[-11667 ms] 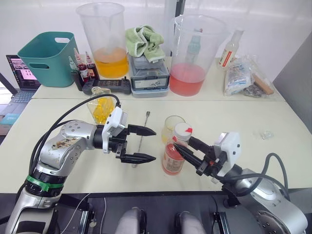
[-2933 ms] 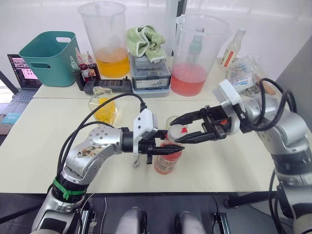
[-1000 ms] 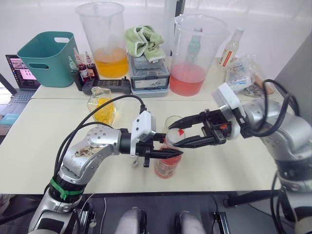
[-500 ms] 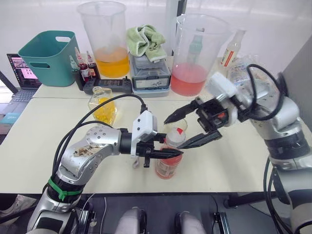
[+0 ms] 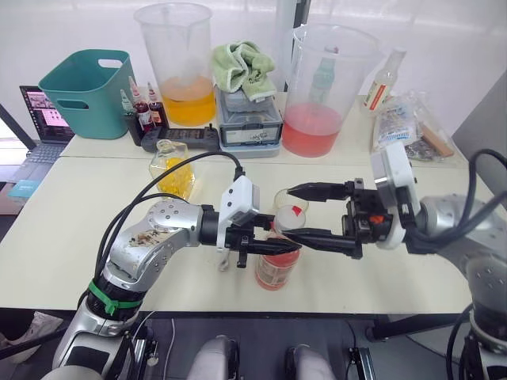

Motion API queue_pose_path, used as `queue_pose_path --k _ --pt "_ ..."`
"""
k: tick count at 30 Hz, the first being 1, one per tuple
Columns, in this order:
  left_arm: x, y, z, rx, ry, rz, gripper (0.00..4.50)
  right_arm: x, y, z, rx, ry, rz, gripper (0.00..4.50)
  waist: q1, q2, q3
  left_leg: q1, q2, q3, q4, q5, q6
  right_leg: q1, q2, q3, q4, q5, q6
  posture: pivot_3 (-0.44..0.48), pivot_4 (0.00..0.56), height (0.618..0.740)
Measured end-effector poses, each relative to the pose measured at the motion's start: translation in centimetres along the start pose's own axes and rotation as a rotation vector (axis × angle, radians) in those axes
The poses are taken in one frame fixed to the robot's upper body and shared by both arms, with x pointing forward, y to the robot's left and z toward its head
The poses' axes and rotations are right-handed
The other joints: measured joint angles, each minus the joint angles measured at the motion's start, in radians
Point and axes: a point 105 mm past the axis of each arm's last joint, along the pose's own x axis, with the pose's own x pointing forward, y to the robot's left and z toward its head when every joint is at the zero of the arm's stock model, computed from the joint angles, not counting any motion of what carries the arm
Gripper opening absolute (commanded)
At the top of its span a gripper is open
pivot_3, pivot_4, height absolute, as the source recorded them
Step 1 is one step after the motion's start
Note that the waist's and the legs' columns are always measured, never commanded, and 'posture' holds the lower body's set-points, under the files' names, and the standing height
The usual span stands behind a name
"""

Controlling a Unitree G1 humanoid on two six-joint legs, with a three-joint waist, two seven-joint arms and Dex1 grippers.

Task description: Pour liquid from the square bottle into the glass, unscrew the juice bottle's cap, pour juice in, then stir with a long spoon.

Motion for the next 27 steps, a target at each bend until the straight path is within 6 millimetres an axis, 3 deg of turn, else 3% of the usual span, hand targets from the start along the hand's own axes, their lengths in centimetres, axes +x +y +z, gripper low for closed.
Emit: queue_pose_path --k 9,15,16,22,27 --pt "0.2 0.1 -0.1 0.002 -0.006 -0.015 1.31 0.2 -0.3 -0.6 0.007 0.019 -0.1 3.68 0.001 0.0 0.0 0.0 0.0 0.0 0.0 -0.001 0.001 0.001 0.002 0.0 0.0 0.0 0.0 0.0 0.15 0.739" --pt "0.2 0.1 -0.1 0.003 -0.005 -0.013 1.31 0.5 -0.1 -1.4 0.009 0.057 -0.079 1.83 0.001 0.0 0.0 0.0 0.0 0.0 0.001 -0.004 0.008 0.001 0.002 0.0 0.0 0.0 0.0 0.0 0.15 0.739" --pt "0.2 0.1 -0.1 0.003 -0.005 -0.011 1.31 0.5 -0.1 -1.4 0.01 0.056 -0.075 1.72 0.001 0.0 0.0 0.0 0.0 0.0 0.001 -0.004 0.008 0.001 0.003 0.0 0.0 0.0 0.0 0.0 0.15 0.739" --pt "0.0 -0.2 -0.1 0.006 -0.005 0.017 1.31 0.7 -0.1 -1.4 -0.005 0.044 0.028 1.72 -0.002 0.0 0.0 0.0 0.0 0.0 0.001 -0.004 0.008 0.001 0.003 0.0 0.0 0.0 0.0 0.0 0.15 0.739" --pt "-0.1 -0.7 0.1 0.027 0.001 0.032 1.31 0.6 -0.9 -1.3 -0.117 0.069 0.275 1.72 -0.007 0.0 0.0 0.0 0.0 0.0 0.002 -0.004 0.008 0.001 0.004 0.001 -0.001 0.0 0.0 0.0 0.15 0.739"
